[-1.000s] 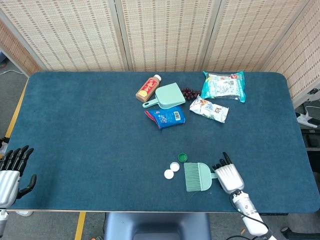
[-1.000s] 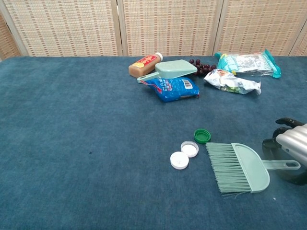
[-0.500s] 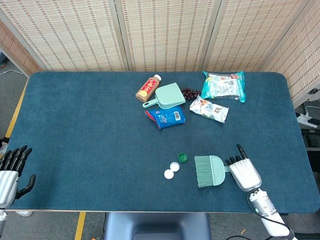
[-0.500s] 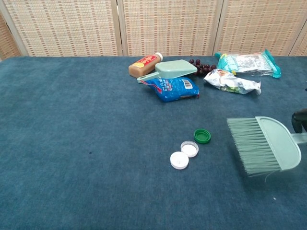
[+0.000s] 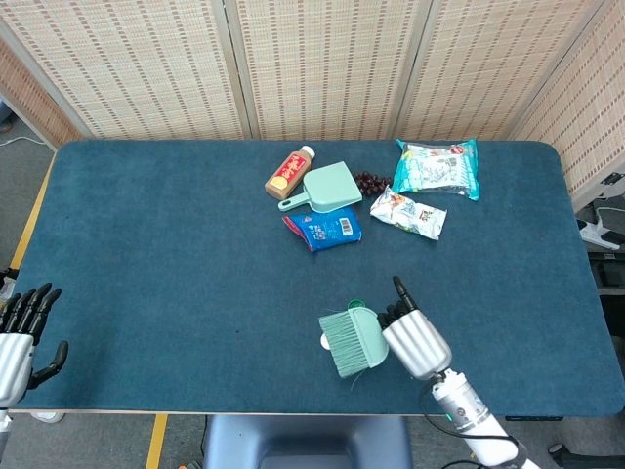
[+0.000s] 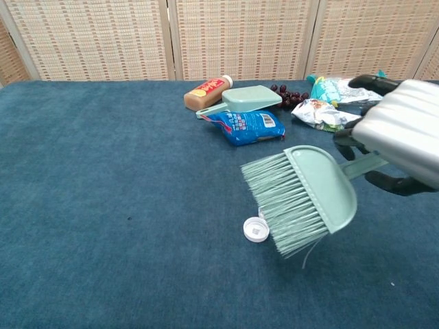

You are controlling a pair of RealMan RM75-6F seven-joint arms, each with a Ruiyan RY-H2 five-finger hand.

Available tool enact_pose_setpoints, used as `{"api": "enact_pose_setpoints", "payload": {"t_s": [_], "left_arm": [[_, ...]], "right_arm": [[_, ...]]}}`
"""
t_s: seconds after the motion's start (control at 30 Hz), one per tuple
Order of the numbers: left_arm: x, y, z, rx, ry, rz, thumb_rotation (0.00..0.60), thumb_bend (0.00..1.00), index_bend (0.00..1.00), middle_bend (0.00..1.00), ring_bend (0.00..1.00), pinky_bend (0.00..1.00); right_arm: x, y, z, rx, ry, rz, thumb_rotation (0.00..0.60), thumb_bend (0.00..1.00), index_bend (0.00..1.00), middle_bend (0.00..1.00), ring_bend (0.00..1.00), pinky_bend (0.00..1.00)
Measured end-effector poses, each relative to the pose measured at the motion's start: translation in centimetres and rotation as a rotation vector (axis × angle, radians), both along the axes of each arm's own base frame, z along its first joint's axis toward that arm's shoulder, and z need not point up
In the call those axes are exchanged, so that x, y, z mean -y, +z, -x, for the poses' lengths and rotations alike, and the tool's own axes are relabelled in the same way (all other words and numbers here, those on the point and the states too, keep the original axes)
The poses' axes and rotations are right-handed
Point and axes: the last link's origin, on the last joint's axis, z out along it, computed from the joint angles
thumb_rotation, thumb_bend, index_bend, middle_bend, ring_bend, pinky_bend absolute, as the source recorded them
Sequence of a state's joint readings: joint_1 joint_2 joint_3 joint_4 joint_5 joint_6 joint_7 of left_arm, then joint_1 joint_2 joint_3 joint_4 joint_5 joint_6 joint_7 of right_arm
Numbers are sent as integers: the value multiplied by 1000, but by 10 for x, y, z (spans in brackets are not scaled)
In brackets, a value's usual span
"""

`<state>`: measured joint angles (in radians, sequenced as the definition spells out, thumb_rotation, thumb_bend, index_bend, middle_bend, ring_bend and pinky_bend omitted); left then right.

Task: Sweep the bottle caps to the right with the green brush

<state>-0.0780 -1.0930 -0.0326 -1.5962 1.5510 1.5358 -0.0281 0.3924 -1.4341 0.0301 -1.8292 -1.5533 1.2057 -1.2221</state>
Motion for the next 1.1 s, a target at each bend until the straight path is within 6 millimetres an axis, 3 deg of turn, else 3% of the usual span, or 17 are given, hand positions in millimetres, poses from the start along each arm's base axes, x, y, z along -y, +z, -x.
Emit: {"api": "enact_pose_setpoints", "payload": {"t_s": [0.23,0.43,0.77,1.1], "left_arm": [[-2,2,1,15,-6,9,600,451,0,0,0,14],[-3,3,3,13,3,8,600,451,0,0,0,14],[-3,2,2,13,1,8,600,451,0,0,0,14],[-4,2,3,11,4,10,600,453,0,0,0,14]], "right_arm": [[7,-46,-46,-216,80,53,600,405,947,820,479,78],[18,-81,-67,-327,58,36,600,404,947,820,479,78],[46,-90,-59,-441,-4,88,600,405,947,820,479,78],[65,-84,-30,-540,-61,134,600,405,947,820,479,78]]}}
